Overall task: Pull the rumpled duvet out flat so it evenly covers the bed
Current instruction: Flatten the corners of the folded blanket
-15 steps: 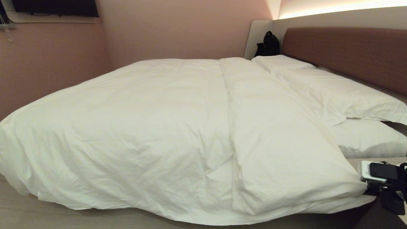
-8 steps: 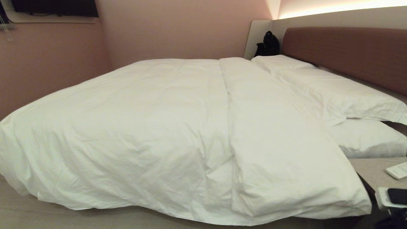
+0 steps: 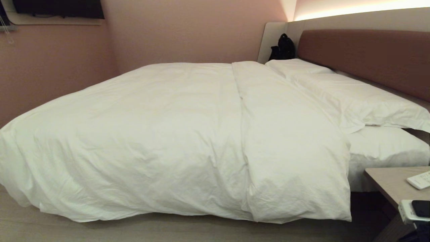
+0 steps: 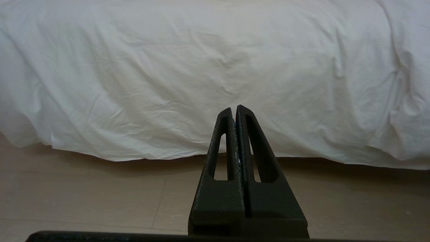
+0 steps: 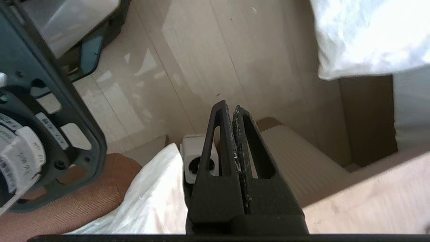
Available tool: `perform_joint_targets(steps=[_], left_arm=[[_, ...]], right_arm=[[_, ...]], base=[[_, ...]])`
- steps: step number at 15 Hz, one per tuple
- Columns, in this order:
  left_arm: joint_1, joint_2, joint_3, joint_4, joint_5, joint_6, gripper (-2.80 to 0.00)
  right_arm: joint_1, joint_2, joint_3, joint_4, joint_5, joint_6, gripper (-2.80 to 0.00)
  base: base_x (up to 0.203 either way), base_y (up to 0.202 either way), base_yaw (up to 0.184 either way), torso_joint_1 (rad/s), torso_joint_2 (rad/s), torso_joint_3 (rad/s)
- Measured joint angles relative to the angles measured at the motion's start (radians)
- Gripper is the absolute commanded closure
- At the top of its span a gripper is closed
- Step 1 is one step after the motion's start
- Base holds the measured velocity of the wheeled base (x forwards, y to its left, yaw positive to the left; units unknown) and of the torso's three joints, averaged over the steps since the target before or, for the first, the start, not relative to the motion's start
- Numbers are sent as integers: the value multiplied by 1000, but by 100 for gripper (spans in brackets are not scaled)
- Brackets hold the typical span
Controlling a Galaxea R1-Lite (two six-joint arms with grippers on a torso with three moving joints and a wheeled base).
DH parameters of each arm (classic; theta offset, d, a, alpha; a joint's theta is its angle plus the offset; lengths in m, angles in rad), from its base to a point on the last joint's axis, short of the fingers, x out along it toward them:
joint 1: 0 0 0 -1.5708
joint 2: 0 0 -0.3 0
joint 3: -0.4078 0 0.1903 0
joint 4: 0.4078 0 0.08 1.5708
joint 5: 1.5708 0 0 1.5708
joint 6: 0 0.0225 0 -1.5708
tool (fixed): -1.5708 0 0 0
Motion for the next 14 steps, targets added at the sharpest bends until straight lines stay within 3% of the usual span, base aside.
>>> perform_joint_targets(steps=[7, 8, 14], left_arm=[[0, 0, 0, 0, 0, 0, 0], [0, 0, 0, 0, 0, 0, 0], [0, 0, 0, 0, 0, 0, 0]], right_arm=[[5, 52, -111, -15, 20, 4, 0], [7, 79, -140, -18, 20, 7, -280], [15, 294, -217, -136, 10, 70, -280]], base=[[0, 0, 0, 0, 0, 0], [0, 0, 0, 0, 0, 0], [0, 0, 0, 0, 0, 0]])
